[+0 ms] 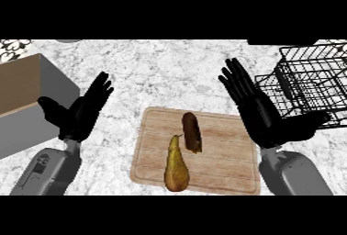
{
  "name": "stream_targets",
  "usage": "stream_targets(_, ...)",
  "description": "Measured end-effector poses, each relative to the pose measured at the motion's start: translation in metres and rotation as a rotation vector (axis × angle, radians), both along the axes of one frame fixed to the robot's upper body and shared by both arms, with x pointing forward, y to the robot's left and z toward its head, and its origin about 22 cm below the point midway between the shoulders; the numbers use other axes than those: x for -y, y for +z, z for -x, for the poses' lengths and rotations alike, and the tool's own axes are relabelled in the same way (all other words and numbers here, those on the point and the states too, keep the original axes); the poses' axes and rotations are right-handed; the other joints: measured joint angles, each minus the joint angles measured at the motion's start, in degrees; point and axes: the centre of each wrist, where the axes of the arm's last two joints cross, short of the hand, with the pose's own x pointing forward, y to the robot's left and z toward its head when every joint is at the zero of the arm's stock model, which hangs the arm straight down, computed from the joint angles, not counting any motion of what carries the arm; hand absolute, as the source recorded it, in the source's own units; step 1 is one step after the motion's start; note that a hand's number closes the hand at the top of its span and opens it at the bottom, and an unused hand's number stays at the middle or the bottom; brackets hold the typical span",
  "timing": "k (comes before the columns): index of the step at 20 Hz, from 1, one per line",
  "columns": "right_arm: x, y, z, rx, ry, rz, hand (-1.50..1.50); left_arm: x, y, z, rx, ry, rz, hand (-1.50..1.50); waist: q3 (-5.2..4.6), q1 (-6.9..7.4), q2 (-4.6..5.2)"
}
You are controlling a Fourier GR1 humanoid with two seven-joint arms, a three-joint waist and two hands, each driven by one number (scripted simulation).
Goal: Pick the sweet potato from the cutting board and place it in the tiered basket
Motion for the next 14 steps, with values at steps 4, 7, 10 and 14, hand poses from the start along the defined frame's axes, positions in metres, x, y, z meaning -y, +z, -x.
stream_targets(4,-0.007,0.019,-0.024,0.034,0.046,0.06,1.5,0.003,0.004,0.006,0.064,0.051,-0.07,0.0,0.16,0.5,-0.93)
stream_targets(7,-0.003,0.046,-0.041,0.104,0.013,-0.01,1.5,0.001,0.008,0.006,0.134,0.102,-0.137,0.0,0.76,0.35,-1.32)
stream_targets(10,0.006,0.039,-0.056,0.008,-0.022,0.124,-1.5,0.012,0.008,0.008,0.158,0.12,-0.169,0.0,0.45,0.78,-1.33)
stream_targets(14,0.012,0.023,-0.063,-0.118,0.165,0.067,-1.5,0.027,0.007,0.018,0.181,0.142,-0.196,0.0,0.38,0.97,-1.31)
